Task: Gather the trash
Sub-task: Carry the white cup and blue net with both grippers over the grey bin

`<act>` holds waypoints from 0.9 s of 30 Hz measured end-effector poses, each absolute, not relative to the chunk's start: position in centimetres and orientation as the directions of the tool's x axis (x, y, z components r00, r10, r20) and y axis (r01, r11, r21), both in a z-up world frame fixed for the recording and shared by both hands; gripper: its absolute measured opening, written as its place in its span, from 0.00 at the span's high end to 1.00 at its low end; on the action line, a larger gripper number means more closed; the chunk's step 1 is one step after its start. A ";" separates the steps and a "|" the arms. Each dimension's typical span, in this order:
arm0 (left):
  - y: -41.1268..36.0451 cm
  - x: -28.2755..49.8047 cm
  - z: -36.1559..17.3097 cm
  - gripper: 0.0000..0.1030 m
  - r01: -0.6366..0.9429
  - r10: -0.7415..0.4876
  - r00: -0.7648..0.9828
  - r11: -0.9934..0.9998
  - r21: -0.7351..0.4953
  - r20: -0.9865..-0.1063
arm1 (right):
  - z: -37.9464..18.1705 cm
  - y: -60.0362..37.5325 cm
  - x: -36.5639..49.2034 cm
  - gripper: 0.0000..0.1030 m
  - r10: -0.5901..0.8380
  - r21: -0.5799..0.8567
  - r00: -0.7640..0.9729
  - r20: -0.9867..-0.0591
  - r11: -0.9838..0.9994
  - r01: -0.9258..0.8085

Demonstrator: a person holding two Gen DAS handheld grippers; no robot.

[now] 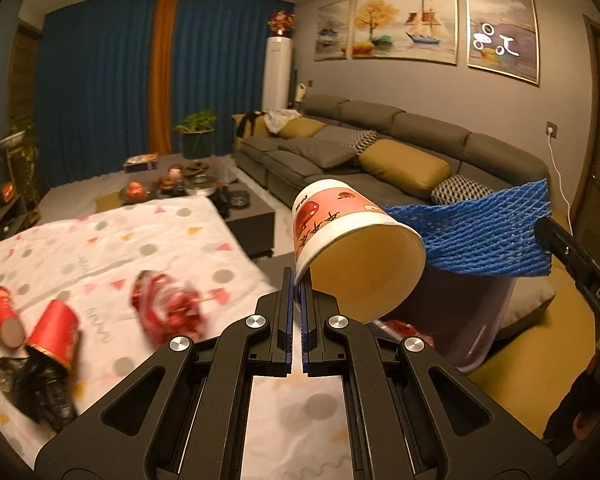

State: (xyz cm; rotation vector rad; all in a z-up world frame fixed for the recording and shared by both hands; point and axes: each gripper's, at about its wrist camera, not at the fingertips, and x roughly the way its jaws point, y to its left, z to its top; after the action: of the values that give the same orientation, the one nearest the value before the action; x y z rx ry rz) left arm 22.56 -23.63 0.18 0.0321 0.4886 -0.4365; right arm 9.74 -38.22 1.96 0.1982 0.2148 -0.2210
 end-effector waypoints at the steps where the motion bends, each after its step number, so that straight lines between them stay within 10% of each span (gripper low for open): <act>1: -24.2 22.8 0.1 0.98 0.421 -0.404 0.789 0.904 -0.071 -0.462 | 1.8 -38.4 9.9 0.96 -0.202 0.167 0.951 -0.235 0.955 0.244; 27: -32.8 26.8 -2.9 0.98 0.519 -0.482 0.695 0.850 -0.092 -0.533 | 1.2 -39.7 12.2 0.96 -0.265 0.147 0.922 -0.283 0.937 0.315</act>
State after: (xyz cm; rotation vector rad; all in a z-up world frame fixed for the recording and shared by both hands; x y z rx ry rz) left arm 26.81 -32.84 -2.86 0.0672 0.5751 -0.5588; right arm 12.19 -39.71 1.20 0.1924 0.2634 -0.3001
